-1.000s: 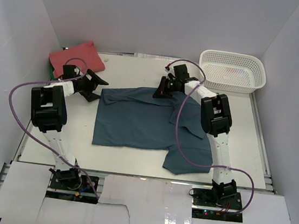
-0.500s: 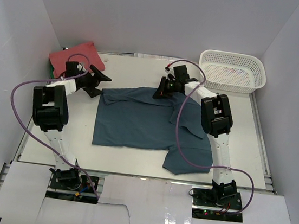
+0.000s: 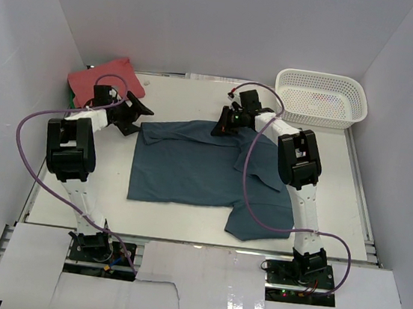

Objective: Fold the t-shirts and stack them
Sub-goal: Fold the flattened tshirt in 1/3 of the way

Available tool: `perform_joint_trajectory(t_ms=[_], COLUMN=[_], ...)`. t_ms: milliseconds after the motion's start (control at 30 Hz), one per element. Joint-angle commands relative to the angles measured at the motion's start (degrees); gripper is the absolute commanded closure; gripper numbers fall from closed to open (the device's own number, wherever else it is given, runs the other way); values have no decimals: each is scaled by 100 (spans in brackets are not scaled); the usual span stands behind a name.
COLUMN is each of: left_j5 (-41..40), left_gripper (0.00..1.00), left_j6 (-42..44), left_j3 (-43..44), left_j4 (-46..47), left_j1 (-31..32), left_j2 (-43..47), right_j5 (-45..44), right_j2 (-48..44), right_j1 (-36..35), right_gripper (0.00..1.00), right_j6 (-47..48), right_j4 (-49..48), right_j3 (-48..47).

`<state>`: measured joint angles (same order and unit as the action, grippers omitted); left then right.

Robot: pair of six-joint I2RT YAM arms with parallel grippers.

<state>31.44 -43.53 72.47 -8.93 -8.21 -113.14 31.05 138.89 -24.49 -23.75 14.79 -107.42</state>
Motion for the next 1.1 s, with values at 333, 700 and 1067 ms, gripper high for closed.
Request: perform_joint_trajectory(t_ms=[333, 700, 1067], left_j5=[-94, -86, 81], left_gripper=[3, 3, 18], left_j6=[152, 29, -130], left_j3=[417, 857, 874], left_j4=[-48, 40, 251], left_j1=[82, 232, 197], left_j2=[-129, -727, -648], right_j5=[-222, -240, -257], right_j2=[-11, -46, -55], right_j1=[-65, -65, -65], right_gripper=[91, 91, 91], right_j6=[213, 213, 248], right_j4=[472, 508, 525], right_j3=[28, 28, 168])
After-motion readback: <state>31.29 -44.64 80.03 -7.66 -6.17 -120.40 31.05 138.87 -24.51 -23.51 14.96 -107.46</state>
